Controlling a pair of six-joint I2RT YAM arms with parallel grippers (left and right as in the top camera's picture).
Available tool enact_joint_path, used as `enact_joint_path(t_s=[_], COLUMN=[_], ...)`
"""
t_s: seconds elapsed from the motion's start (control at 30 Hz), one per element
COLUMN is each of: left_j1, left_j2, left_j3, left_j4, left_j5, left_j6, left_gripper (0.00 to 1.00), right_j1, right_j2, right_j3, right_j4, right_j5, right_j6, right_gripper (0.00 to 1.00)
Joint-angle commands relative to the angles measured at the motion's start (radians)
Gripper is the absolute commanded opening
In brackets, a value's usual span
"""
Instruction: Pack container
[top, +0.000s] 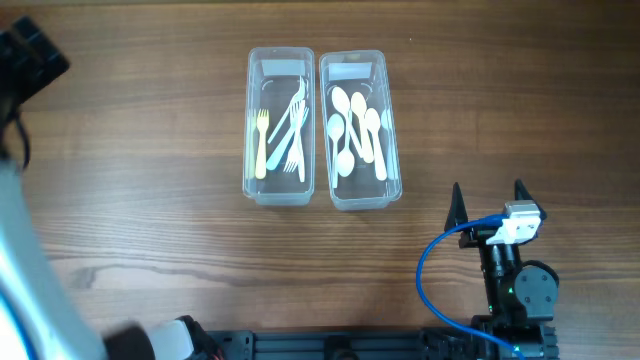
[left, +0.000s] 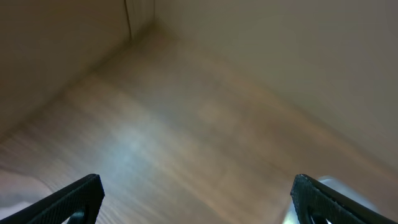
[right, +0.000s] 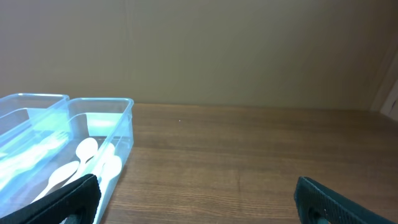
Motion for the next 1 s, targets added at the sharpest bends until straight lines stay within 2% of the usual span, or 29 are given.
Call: enact_joint_path(t_s=[0.0, 0.13, 0.2, 0.33, 0.6, 0.8, 0.97], left_j1=[-0.005, -0.061, -0.078, -0.111, -0.185, -0.240, -0.269], left_j2=[-0.203, -0.428, -0.526, -0.711, -1.017, -1.152, -1.295], left_j3=[0.004, -0.081, -0.209, -0.551, -1.295, -1.571, -1.696], left_j4=[-0.003, -0.001, 0.050, 0.251, 0.785, 0.956, 0.959], left_j5=[0.019, 0.000, 0.000, 0.003, 0.037, 0.043, 0.043], left_j6=[0.002, 0.002, 0.002, -0.008, -0.295, -0.313, -0.313], left_gripper=[1.00, 1.00, 1.00, 1.00, 1.00, 1.00, 1.00], right_j1=[-0.003, -0.003, -0.003, -0.003, -0.003, -0.003, -0.003], right_j2=[-0.008, -0.008, -0.008, -0.008, -0.008, -0.008, -0.008], right_j3=[-0.003, -0.003, -0.003, -0.003, -0.003, -0.003, -0.003], right_j4=[0.007, 0.007, 0.007, 0.007, 0.007, 0.007, 0.007], right_j5=[-0.019, -0.019, -0.019, -0.019, -0.019, -0.019, -0.019], right_j6=[-0.002, -0.002, -0.002, -0.002, -0.002, -0.003, -0.002], right_gripper=[1.00, 1.00, 1.00, 1.00, 1.00, 1.00, 1.00])
